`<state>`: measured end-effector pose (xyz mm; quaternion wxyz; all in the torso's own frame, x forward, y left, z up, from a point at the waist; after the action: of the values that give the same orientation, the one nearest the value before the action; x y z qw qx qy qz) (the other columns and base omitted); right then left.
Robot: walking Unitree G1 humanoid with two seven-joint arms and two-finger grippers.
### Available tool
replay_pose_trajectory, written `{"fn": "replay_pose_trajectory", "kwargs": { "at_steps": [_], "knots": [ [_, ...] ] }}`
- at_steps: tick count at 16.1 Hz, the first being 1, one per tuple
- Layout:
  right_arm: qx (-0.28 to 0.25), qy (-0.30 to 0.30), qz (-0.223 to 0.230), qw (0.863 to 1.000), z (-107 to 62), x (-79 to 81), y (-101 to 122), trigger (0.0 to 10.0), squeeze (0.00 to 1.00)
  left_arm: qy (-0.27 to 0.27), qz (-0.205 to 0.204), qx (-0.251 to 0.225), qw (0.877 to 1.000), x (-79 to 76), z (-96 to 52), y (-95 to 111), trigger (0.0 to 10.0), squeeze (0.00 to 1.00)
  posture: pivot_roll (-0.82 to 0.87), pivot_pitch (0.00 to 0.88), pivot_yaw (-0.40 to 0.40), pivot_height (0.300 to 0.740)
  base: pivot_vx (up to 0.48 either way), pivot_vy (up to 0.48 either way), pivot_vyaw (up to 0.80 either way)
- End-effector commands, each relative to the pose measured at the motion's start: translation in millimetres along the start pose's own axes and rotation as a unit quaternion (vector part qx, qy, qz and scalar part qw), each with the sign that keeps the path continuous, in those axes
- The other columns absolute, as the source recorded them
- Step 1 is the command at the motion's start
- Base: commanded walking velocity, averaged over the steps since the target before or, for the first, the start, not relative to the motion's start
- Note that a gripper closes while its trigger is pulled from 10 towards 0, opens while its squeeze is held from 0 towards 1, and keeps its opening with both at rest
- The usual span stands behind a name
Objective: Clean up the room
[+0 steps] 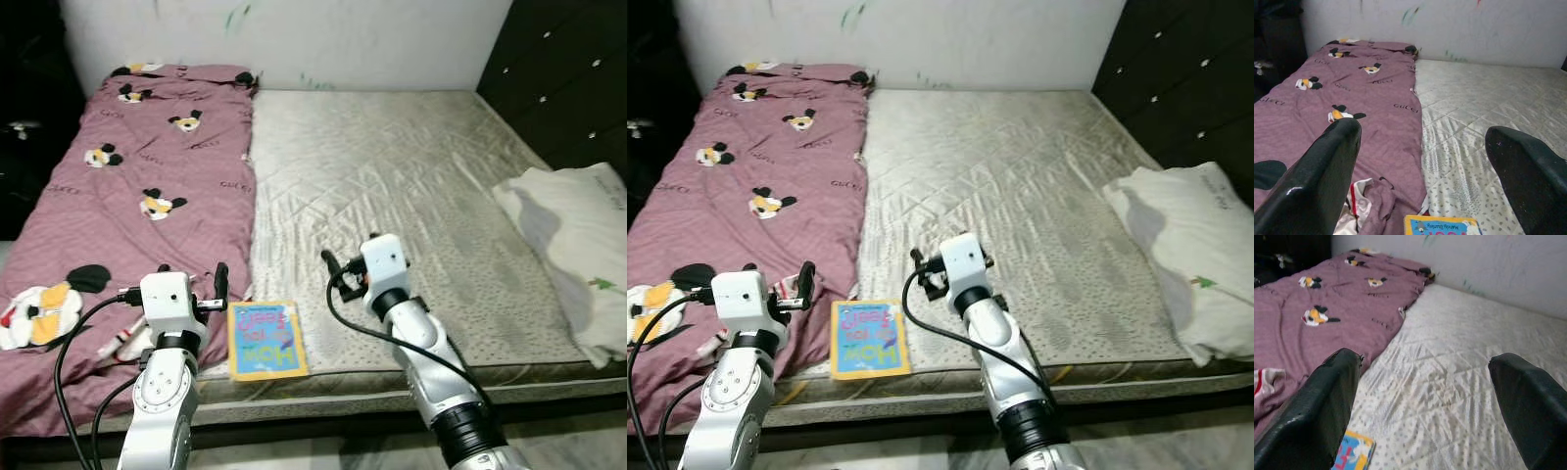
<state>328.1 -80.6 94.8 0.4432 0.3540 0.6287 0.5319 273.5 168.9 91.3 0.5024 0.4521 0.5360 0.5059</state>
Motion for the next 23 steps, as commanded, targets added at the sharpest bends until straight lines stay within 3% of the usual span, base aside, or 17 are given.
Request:
{"fn": "replay_pose_trajectory", "kwargs": {
  "at_steps": [1, 7, 10, 14, 19, 23],
  "knots": [
    [0.004, 0.009, 0.004, 1.0, 2.0, 3.0, -3, 10.0, 0.0, 0.009, 0.009, -0.003, 1.0, 3.6, 1.2, 0, 10.0, 0.0, 0.12, 0.0, -0.064, 0.74, 0.0, 0.0, 0.0],
    [-0.003, 0.045, 0.018, 0.999, 18.7, 29.9, 4, 10.0, 0.0, 0.01, 0.011, 0.005, 1.0, 2.2, 0.3, -8, 10.0, 0.0, 0.14, 0.0, -0.067, 0.74, 0.0, 0.0, 0.0],
    [-0.01, 0.041, 0.022, 0.999, 20.3, 32.4, 4, 10.0, 0.0, 0.0, 0.008, 0.009, 1.0, -2.5, 0.3, -11, 10.0, 0.0, 0.12, 0.0, -0.045, 0.74, 0.0, 0.0, 0.0],
    [-0.015, 0.026, 0.02, 0.999, 17.0, 25.0, 2, 10.0, 0.0, -0.01, 0.006, 0.008, 1.0, -4.7, 5.8, -11, 10.0, 0.0, 0.05, 0.0, -0.046, 0.74, 0.0, 0.0, 0.0],
    [-0.003, 0.021, -0.014, 1.0, 4.1, -0.5, -8, 10.0, 0.0, -0.007, -0.017, 0.007, 1.0, -15.0, 14.4, -13, 10.0, 0.0, -0.02, 0.0, -0.077, 0.74, 0.0, 0.0, 0.0],
    [-0.01, 0.008, -0.018, 1.0, -1.3, -7.4, -6, 10.0, 0.0, -0.01, -0.029, 0.006, 1.0, -22.0, 17.4, -15, 10.0, 0.0, -0.03, 0.0, -0.075, 0.74, 0.0, 0.0, 0.0]
  ]
}}
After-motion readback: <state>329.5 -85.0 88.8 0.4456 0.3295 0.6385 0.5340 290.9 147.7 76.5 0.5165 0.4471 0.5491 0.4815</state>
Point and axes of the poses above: a point about 5 cm out from each wrist's last joint towards the gripper, its own z axis pointing out of the wrist towards the gripper, its own y axis along the axis of the wrist's last joint, x = y × z, the point moved 1 cm from there along z, pointing out of the wrist towards the gripper, and after that the axes turned 3 degrees about -z, right-handed, at the moved point
